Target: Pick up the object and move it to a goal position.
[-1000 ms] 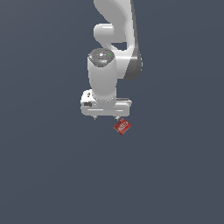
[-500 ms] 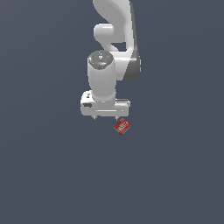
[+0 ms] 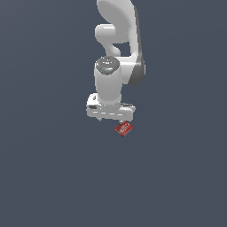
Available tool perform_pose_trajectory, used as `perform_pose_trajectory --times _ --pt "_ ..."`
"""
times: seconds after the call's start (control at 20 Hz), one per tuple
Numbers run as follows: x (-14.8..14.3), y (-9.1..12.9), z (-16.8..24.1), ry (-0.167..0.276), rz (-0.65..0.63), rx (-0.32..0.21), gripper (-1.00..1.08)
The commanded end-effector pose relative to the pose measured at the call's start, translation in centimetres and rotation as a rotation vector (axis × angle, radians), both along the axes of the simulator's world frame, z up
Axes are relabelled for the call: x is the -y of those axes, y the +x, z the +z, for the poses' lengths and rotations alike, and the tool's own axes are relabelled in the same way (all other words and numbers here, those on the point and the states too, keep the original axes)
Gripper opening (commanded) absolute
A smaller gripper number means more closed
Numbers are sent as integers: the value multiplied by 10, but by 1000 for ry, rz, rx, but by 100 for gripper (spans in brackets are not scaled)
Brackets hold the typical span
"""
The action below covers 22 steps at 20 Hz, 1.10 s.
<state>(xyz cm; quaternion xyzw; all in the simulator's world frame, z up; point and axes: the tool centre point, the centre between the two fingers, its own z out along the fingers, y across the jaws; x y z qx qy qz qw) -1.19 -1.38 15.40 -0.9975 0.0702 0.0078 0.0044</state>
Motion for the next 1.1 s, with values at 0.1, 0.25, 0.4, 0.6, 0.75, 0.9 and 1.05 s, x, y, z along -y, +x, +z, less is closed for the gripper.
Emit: perform_pose_trajectory --times 0.1,0.25,0.4,0.6,0.75,0.9,1.05 --pt "-11 -4 -12 0 -80 0 100" --pt "-20 -8 -22 -1 -146 1 100" --pt "-29 -12 -32 -2 -214 2 100" --pt "-40 -18 -45 -3 -305 3 100" --pt "-49 -23 -55 -5 -373 4 100" --pt "-56 -28 -64 -7 -440 5 100" --pt "-63 -33 -72 -9 -498 7 100"
